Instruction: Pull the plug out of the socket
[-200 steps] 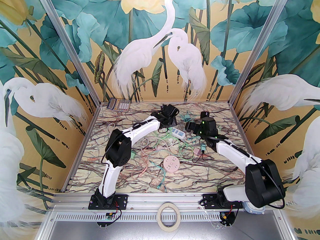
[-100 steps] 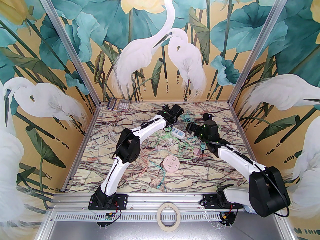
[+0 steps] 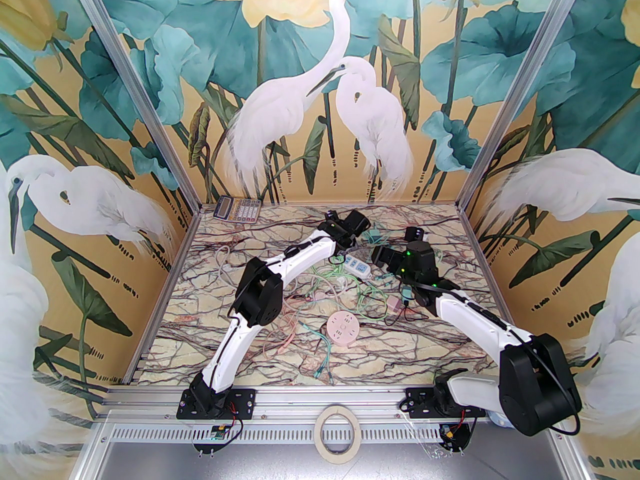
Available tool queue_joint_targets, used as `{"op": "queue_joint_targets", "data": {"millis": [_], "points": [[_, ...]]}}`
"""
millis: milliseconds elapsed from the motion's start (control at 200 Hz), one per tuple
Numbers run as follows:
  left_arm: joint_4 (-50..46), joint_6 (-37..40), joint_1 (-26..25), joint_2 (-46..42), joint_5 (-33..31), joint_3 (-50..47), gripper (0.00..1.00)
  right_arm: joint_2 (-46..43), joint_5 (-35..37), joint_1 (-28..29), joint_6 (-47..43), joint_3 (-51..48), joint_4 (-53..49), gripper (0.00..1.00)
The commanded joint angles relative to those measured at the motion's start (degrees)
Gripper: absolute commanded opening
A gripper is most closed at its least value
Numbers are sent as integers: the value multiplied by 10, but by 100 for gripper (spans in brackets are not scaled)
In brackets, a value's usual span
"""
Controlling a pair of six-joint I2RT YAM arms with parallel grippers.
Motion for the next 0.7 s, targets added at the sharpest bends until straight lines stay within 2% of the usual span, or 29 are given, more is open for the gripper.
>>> {"op": "queue_joint_targets", "data": {"millis": [0,360,515,565,695], "points": [[-45,-10,-5,7,-38,2,62,-6,6,5,-1,-4,3,99],[-28,-6,-4,50,14,31,61,-10,7,5,-3,-5,3,99],[-19,-12,-1,63,30,39,55,-3,1,7,-5,-4,5,99],[-20,-13,0,62,27,39,50,-2,0,8,-5,-3,6,99],[-25,7,2,51,10,38,48,5,-10,15,-11,-1,13,99]]}}
